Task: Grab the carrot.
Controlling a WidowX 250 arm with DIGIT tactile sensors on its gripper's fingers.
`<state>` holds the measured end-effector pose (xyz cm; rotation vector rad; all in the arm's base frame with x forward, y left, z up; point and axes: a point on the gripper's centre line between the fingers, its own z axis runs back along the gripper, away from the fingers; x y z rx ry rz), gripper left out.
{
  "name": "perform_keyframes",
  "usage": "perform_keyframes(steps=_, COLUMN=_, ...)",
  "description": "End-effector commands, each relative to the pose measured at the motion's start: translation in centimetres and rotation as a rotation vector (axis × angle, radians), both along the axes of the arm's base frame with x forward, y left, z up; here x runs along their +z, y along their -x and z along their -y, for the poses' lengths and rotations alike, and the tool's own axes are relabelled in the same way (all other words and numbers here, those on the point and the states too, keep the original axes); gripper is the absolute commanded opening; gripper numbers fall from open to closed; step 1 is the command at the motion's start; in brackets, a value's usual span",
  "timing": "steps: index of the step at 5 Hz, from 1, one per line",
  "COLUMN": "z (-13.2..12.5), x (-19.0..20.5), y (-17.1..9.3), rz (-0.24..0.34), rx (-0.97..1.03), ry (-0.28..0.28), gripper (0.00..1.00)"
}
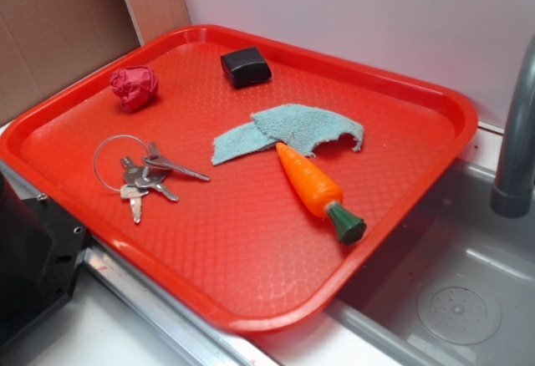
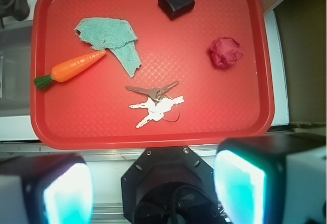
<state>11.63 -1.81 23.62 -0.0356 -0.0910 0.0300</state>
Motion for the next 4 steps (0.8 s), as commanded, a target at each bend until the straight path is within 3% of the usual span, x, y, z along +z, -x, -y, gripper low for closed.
perform_keyframes(steps=1, z=0.0, x=0.0, y=0.0, rz=0.0, rx=0.0, ry=0.0, gripper=1.0)
perform_keyframes(steps=3, z=1.2, x=-1.0, y=-1.6, rz=0.05, rx=0.41, ry=0.051, gripper=1.0)
perform_keyframes(steps=4, z=2.9, x=-2.3, y=-2.7, rz=0.056, rx=0.661, ry=0.135, gripper=1.0)
